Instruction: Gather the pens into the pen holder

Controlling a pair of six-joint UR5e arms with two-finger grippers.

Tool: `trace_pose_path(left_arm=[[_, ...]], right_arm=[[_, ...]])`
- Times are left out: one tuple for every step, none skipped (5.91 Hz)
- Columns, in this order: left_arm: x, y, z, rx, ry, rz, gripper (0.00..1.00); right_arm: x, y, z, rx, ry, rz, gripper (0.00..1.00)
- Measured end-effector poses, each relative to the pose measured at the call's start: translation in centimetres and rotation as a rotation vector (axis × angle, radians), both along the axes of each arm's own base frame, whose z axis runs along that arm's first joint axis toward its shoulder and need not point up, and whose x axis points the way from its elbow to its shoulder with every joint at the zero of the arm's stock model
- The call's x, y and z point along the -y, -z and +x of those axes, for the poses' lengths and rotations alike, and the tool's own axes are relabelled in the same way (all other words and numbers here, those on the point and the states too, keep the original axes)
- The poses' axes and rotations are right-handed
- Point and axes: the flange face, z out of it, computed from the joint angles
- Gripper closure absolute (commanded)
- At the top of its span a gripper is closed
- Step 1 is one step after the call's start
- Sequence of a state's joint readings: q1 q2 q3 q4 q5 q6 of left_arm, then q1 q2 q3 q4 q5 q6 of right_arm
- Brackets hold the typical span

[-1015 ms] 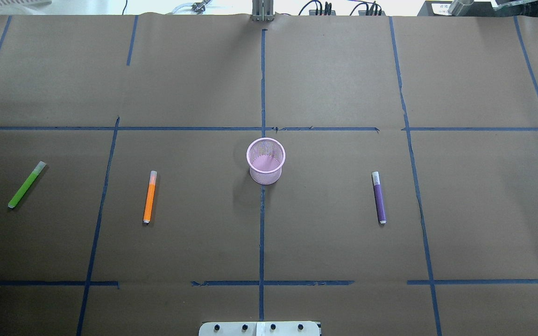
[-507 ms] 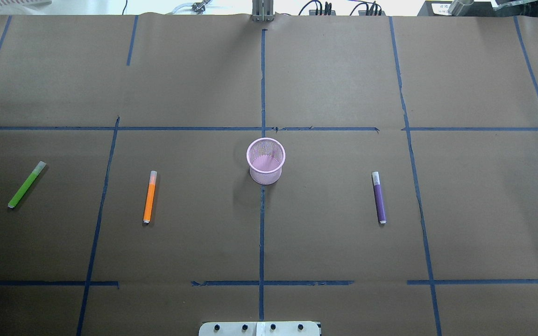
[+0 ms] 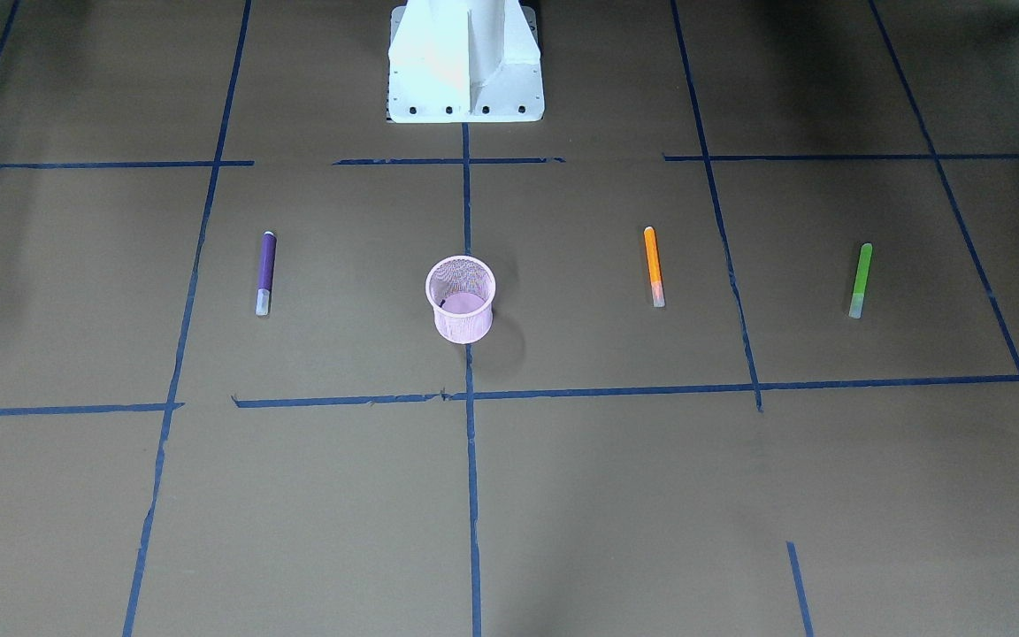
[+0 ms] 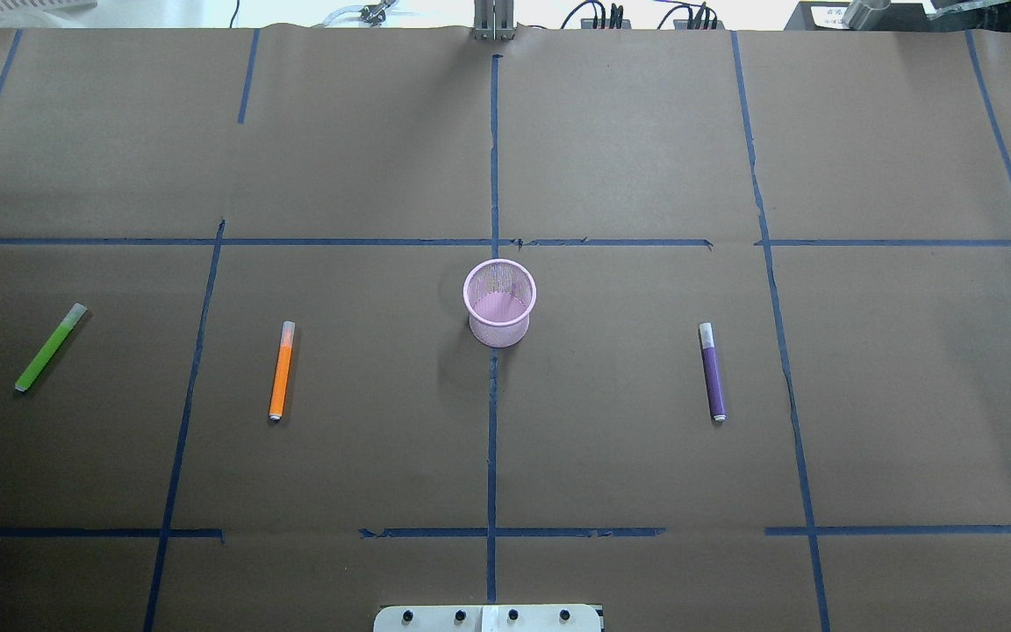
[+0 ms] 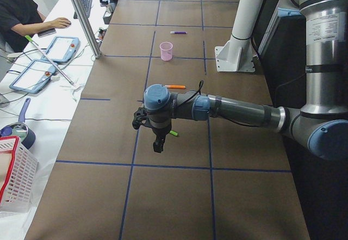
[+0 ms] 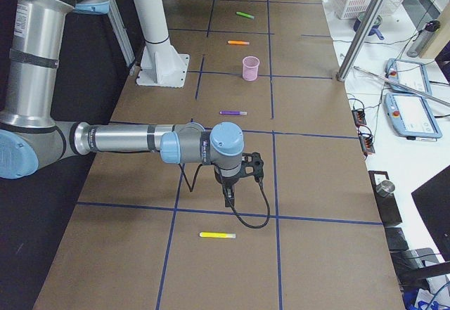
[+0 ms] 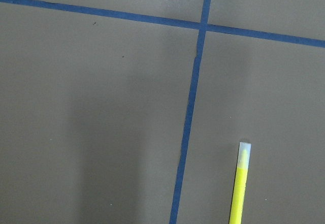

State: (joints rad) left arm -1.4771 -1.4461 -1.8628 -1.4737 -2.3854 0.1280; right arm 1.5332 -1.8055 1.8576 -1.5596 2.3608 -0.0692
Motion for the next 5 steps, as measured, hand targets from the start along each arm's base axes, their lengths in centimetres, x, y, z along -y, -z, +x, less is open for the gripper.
trace_pose_path(left_arm=[[0.7,0.7,3.7,-0.003,-0.080,0.038,0.00],[1.7,2.0,8.1,-0.010,-0.167,0.096,0.00],[2.8,3.2,11.4,-0.019,-0.220,0.130,0.00],[3.9,3.7,14.3,-0.024,-0.254,0.133,0.01],[5.3,3.4,17.8,-0.023,-0.296,0.116,0.03]], right_arm=[[0.0,0.3,-0.2,0.022,0.005,0.006,0.00],[0.1,0.7,-0.5,0.044,0.011,0.024,0.00],[0.2,1.0,-0.6,0.052,0.013,0.042,0.00],[0.2,1.0,-0.6,0.056,0.014,0.048,0.00],[0.2,1.0,-0.6,0.056,0.014,0.049,0.00]])
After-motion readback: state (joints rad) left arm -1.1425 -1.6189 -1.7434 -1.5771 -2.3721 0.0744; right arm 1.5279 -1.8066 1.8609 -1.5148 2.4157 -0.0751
